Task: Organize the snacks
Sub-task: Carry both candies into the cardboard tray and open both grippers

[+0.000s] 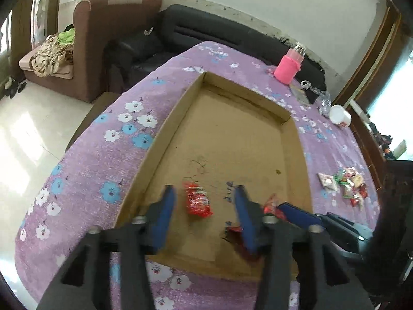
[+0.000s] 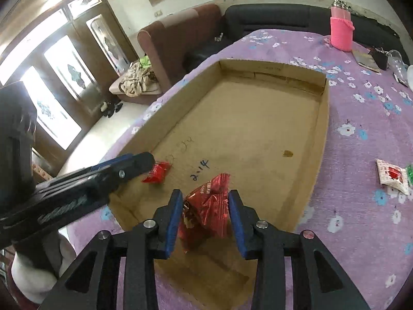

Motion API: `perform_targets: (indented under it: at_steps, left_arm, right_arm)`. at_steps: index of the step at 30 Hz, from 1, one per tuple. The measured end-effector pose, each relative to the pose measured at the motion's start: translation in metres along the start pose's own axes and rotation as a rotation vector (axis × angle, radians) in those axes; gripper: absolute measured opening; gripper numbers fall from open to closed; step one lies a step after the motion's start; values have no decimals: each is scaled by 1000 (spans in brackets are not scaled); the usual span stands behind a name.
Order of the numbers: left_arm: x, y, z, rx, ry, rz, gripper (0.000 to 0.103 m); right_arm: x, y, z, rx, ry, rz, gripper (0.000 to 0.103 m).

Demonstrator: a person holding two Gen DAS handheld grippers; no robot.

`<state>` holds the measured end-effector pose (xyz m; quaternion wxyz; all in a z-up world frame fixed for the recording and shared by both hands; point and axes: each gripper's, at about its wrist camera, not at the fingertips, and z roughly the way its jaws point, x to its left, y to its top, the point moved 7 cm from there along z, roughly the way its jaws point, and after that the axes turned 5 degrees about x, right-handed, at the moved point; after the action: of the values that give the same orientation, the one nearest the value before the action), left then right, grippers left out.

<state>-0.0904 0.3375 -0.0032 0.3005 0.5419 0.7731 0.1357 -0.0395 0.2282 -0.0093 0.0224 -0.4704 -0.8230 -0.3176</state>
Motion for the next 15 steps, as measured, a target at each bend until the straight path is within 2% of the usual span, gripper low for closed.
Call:
perform_targets:
  at_steps: [4, 6, 7, 12, 15]
  left_arm:
    - [-14, -1, -23, -58, -41, -2, 55]
    - [-26, 0, -35, -94, -67, 8, 67]
    - [-37, -1, -40, -110, -87, 23, 68]
    - [-88, -8, -52, -119, -172, 105, 68]
    - [-116, -14, -49, -106, -195, 141, 68]
  right_arm:
    - [-14, -1, -41, -99, -5, 54, 50]
    - [-25, -9, -68, -157, -22, 85, 54]
    - [-32, -15, -82, -185, -35, 108, 57]
    - [-87, -54, -141, -270, -101, 231, 59]
    - [-122, -77, -169, -301, -118, 331, 59]
